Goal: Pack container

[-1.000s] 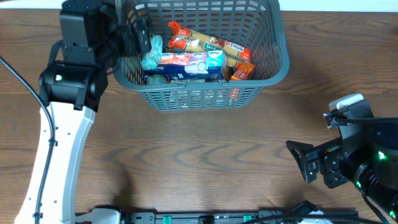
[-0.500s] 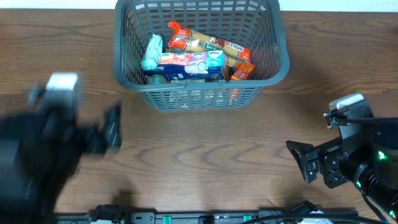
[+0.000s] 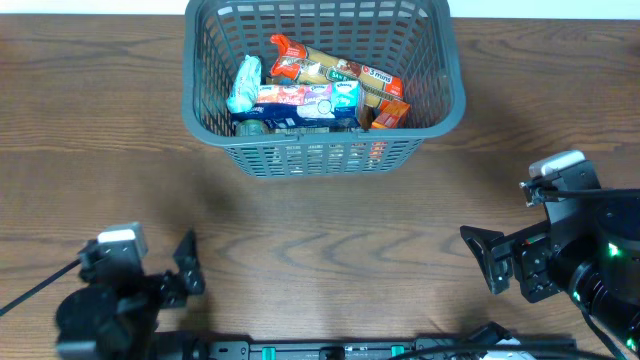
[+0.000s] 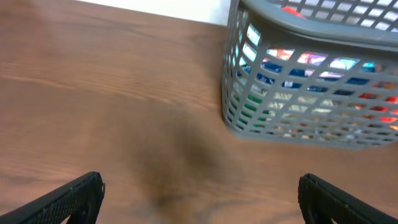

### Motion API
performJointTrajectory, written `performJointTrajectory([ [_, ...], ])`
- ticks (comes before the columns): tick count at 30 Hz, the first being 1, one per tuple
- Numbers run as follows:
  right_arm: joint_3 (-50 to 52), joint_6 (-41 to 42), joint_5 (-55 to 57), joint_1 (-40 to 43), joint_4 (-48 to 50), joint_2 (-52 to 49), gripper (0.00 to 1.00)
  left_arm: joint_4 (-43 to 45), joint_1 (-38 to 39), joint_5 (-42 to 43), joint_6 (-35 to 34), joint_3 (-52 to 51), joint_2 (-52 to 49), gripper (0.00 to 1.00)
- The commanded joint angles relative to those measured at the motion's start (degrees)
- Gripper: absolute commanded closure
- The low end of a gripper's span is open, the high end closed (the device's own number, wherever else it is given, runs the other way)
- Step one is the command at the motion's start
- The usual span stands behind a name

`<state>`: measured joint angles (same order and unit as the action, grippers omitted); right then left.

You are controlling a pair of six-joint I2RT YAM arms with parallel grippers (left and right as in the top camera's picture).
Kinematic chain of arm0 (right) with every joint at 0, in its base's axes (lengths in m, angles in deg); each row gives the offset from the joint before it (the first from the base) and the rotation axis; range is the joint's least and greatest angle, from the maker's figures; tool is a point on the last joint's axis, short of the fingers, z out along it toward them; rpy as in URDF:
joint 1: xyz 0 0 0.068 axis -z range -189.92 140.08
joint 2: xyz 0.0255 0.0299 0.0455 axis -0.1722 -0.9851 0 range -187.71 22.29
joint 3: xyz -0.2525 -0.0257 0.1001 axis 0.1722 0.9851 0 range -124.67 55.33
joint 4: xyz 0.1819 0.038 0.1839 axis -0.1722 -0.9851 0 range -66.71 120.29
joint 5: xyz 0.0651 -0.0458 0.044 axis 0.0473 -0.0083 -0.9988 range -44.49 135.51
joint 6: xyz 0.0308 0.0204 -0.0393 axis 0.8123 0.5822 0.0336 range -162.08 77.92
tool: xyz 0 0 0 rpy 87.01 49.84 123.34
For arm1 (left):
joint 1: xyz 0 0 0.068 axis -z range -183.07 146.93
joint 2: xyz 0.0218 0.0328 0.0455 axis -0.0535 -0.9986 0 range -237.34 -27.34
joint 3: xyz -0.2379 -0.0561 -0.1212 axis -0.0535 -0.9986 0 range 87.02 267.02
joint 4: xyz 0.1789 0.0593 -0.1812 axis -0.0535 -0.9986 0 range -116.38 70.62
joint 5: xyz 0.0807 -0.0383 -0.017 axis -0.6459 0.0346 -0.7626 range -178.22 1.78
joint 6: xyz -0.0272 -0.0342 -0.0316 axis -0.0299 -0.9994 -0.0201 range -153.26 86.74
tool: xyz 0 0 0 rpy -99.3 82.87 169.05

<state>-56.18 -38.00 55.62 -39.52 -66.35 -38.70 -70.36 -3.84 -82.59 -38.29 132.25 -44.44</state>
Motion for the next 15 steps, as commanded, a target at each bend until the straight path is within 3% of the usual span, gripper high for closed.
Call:
performJointTrajectory([
  [1, 0.0, -0.3, 0.6, -0.4, -0.1, 0.0, 0.01, 6.6, -1.0, 1.9, -3.7, -9.4, 2.0, 0.02],
  [8, 0.0, -0.3, 0.6, -0.4, -0.1, 0.0, 0.01, 28.9, -1.4, 5.2, -5.6, -28.6, 6.4, 0.01],
  [15, 0.0, -0.3, 0.6, -0.4, -0.1, 0.0, 0.01, 34.8, -1.4, 5.4, -5.8, -39.4, 12.6, 0.02],
])
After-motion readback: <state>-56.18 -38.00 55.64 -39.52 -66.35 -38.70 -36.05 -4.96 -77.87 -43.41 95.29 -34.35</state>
